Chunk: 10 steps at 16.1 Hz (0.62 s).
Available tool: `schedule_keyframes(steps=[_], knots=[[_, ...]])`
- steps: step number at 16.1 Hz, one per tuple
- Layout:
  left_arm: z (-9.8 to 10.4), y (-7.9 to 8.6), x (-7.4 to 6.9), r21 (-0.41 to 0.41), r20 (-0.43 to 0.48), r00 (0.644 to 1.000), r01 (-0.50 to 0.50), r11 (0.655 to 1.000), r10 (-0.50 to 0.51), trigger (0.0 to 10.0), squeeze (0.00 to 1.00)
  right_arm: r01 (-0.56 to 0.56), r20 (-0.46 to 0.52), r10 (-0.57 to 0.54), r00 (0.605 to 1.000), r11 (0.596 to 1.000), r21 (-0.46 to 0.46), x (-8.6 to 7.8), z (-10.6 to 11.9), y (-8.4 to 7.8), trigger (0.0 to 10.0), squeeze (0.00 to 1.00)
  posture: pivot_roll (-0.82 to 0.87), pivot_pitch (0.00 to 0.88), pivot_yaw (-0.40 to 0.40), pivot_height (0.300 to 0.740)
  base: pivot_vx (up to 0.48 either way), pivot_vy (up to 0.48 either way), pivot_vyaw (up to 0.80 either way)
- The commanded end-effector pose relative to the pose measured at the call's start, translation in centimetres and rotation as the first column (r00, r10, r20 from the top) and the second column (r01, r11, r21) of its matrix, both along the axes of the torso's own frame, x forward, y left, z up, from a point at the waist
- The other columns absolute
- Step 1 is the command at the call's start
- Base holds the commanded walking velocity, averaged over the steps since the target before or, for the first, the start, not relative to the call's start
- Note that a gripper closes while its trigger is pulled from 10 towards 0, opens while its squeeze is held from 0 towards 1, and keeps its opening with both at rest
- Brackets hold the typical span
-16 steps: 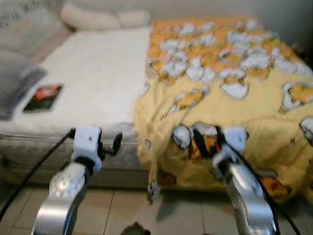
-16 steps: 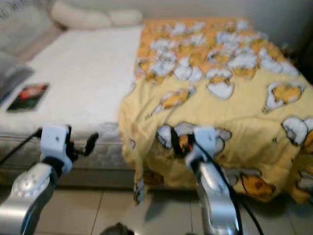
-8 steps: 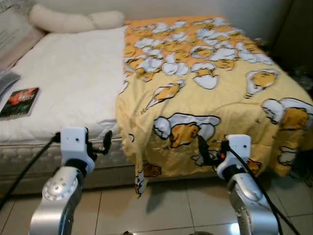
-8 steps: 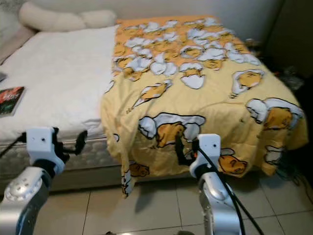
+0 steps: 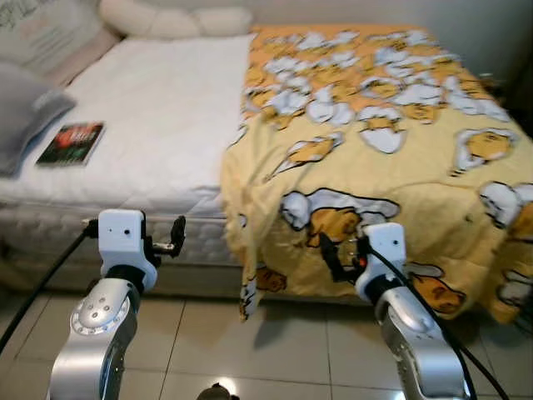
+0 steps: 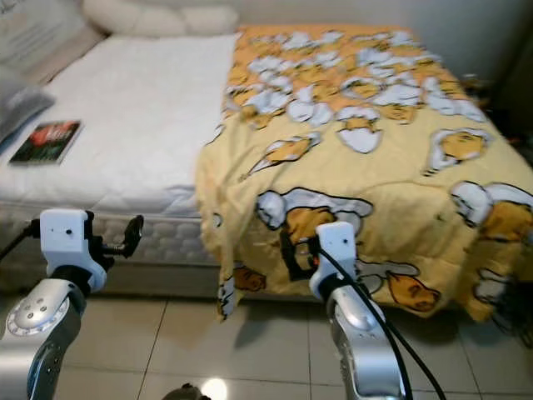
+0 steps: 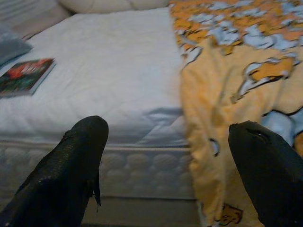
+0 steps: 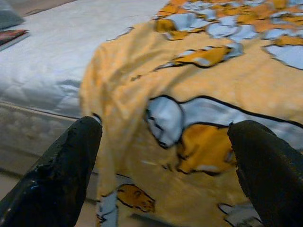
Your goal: Clean up the room
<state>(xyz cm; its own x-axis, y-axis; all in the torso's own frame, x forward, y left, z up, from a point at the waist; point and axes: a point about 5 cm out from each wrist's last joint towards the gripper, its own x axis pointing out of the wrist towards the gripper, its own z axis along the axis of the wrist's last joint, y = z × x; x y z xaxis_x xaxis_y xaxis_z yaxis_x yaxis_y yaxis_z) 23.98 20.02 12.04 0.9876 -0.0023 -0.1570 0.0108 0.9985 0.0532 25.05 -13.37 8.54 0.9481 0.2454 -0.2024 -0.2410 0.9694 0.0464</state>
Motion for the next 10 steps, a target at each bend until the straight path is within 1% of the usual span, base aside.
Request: schedule_keyframes(steps=[1,2,7,9,10], knots=[[0.18,0.28,0.01,0.006,0.008,1.0,-0.018,1.0,0.018,10.0,1.0,-0.028,-0.014,0.028,1.0,1.0,0.003,0.25,-0.03,0.38,10.0,0.92,0.02,0.0,0.03,0.74,0.0,0.0,0.56],[0.08,0.18,-0.15,0.003,0.006,1.0,-0.016,1.0,0.016,10.0,1.0,-0.053,-0.019,0.053,0.998,0.999,-0.006,0.46,-0.09,0.49,10.0,0.92,0.02,0.0,0.024,0.74,0.0,0.0,0.56],[0.04,0.15,-0.47,0.0,0.002,1.0,-0.012,1.0,0.012,10.0,1.0,-0.094,-0.029,0.094,0.995,0.996,-0.009,0.7,-0.3,1.12,10.0,0.92,0.03,0.0,0.016,0.74,0.0,0.0,0.55],[0.14,0.15,-0.34,0.002,0.005,1.0,-0.004,1.0,0.004,10.0,1.0,-0.093,-0.031,0.093,0.995,0.996,-0.014,0.73,-0.35,1.14,10.0,0.92,0.03,0.0,0.018,0.74,0.0,0.0,0.56],[0.26,0.06,-0.16,0.001,0.009,1.0,0.006,1.0,-0.006,10.0,1.0,-0.066,-0.032,0.066,0.997,0.998,-0.005,0.79,-0.34,0.94,10.0,0.91,0.02,0.0,0.021,0.74,0.247,0.0,0.0]])
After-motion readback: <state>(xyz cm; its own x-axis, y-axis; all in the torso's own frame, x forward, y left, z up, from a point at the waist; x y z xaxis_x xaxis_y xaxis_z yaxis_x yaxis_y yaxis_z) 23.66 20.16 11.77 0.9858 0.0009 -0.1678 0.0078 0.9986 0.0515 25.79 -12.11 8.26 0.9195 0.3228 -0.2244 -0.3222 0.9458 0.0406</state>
